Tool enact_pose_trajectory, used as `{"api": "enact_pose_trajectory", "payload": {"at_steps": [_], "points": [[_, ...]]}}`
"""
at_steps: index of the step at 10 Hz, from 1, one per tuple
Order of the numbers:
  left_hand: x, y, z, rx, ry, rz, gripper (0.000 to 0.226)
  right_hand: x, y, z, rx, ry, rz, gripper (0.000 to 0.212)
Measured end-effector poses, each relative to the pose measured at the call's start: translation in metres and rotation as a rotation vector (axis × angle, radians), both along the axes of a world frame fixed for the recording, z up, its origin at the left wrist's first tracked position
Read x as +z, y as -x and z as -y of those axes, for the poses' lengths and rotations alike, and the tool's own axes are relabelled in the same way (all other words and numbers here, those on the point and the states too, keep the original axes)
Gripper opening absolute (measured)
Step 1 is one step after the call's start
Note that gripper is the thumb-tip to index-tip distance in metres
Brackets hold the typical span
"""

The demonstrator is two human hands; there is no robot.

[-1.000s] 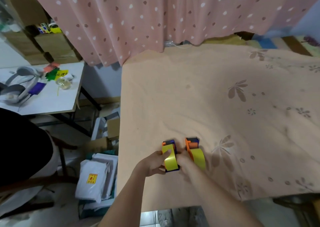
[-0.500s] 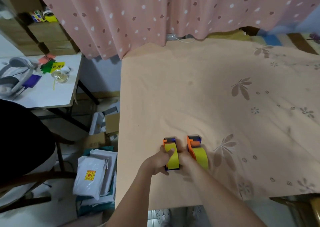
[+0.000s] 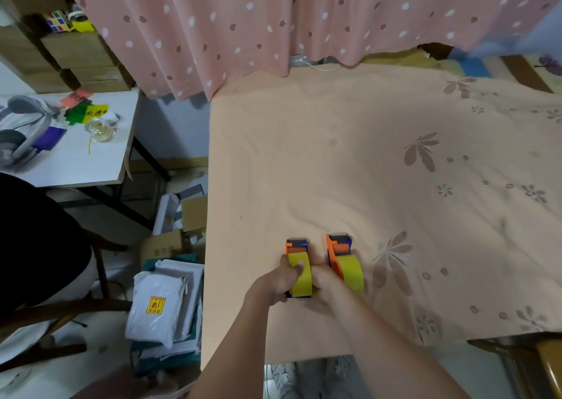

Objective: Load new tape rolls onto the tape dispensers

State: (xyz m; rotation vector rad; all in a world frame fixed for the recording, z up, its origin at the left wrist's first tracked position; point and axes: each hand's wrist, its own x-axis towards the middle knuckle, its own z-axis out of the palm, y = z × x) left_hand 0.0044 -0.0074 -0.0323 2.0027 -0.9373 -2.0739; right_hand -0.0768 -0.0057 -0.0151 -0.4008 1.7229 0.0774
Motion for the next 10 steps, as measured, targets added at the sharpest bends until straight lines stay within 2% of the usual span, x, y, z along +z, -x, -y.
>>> {"api": "enact_pose_trajectory", "payload": {"at_steps": [1,2,3,4,6,7,8,10], "points": [[-0.002,0.002,-0.002,0.055,0.002,0.006,0.060,-0.009,0.034,0.011,-0.244,0.224,0.175,0.028],[-0.006,0.003,-0.004,0.142,0.004,-0.015,0.059,-0.021,0.019,0.016,-0.334,0.316,0.195,0.041],[-0.006,0.008,-0.008,0.163,-0.008,-0.038,0.057,-0.028,0.013,0.014,-0.373,0.395,0.095,0.040],[-0.007,0.012,-0.010,0.104,0.005,0.024,0.066,-0.033,0.014,0.009,-0.185,0.516,-0.044,0.035],[-0.006,0.015,-0.013,0.175,0.027,0.006,0.068,-0.033,0.018,0.009,-0.143,0.471,-0.033,0.036],[0.005,0.014,-0.013,0.119,0.008,0.033,0.066,-0.022,0.020,0.011,-0.168,0.418,0.010,0.040],[0.021,0.013,-0.012,0.080,0.002,0.087,0.069,-0.003,0.024,0.017,-0.131,0.464,0.062,0.042],[0.090,0.019,0.011,0.189,0.156,0.058,0.063,0.068,0.041,0.039,-0.018,0.469,-0.010,0.036]]}}
